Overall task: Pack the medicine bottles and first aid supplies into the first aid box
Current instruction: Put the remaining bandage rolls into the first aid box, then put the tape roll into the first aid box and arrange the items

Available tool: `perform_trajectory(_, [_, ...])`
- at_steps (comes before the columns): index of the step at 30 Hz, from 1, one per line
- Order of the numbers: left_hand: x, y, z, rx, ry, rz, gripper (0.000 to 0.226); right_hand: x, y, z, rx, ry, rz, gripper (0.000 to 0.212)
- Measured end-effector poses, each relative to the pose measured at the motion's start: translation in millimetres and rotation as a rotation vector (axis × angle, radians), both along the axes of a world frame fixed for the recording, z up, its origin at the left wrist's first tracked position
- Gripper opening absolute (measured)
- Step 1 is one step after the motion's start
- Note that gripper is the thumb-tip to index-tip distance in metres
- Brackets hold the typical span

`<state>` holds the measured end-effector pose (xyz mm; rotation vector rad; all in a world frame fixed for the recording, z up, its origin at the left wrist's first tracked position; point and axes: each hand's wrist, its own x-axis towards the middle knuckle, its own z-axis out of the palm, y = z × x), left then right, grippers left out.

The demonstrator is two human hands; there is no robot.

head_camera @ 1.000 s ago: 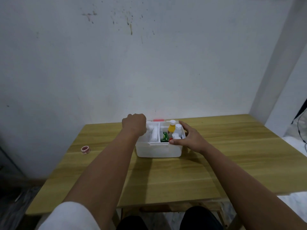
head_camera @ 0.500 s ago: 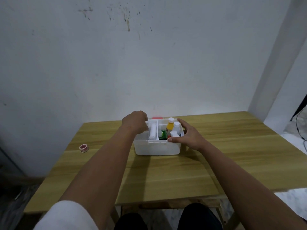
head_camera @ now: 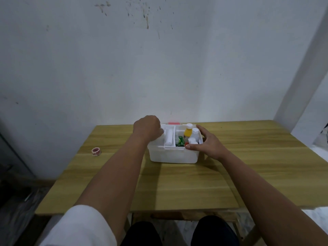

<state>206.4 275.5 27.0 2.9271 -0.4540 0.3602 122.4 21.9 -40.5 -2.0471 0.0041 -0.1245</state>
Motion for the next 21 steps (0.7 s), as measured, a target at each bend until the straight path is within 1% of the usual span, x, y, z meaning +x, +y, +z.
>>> perform_trajectory(2, [-8.7,13.5,6.1,-0.077,-0.046,0.011,0.029,-1.8,1.5,2.2,-0.012,0.002,0.002,0.124])
perform_trajectory(5, [-28.7,47.3,7.4,-0.191,-0.072,0.09,0.03,-2.8,2.0,3.6,-0.026,-0.014,-0.017,0.138])
perform_trajectory(8, [-57.3,92.2,-4.4,-0.265,-0.033,0.197,0.035,-5.7,3.5,6.8,-0.055,-0.032,-0.017,0.147])
perform_trajectory(11, [-90.0,140.0,-25.3,-0.283,0.034,0.32,0.049,-8.8,4.1,10.1,-0.072,-0.042,-0.017,0.153])
perform_trajectory(13, [-111.1,164.7,-39.9,-0.279,0.089,0.373,0.065,-10.8,5.8,12.9,-0.074,-0.043,-0.009,0.151])
perform_trajectory(15, [-126.8,179.3,-52.6,-0.323,0.162,0.387,0.077,-10.6,6.5,14.1,-0.071,-0.033,-0.007,0.138])
perform_trajectory(17, [-137.3,182.7,-62.2,-0.38,0.251,0.36,0.083,-10.7,6.3,15.0,-0.07,-0.024,-0.015,0.127])
perform_trajectory(19, [-144.4,178.5,-69.4,-0.419,0.306,0.318,0.084,-12.6,6.9,16.4,-0.069,-0.017,-0.019,0.132])
perform_trajectory(21, [-148.5,171.8,-75.8,-0.433,0.31,0.272,0.074,-15.6,8.5,18.2,-0.07,-0.028,-0.02,0.144])
